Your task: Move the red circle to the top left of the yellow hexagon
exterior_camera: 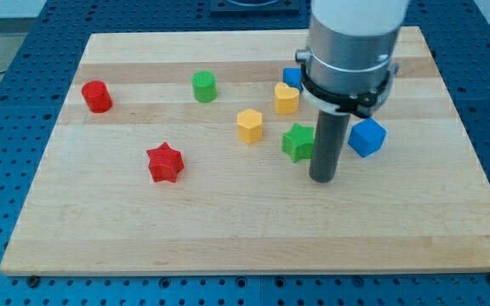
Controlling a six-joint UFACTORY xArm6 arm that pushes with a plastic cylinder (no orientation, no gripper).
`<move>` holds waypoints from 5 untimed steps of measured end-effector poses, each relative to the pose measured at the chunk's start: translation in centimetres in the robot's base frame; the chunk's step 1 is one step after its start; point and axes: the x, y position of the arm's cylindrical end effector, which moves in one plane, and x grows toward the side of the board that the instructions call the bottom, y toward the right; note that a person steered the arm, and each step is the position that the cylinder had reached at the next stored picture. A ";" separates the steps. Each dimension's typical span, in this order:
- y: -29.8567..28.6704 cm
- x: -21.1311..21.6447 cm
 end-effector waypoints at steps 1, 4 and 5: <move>-4.2 -3.6; -1.1 -8.5; 1.4 -12.2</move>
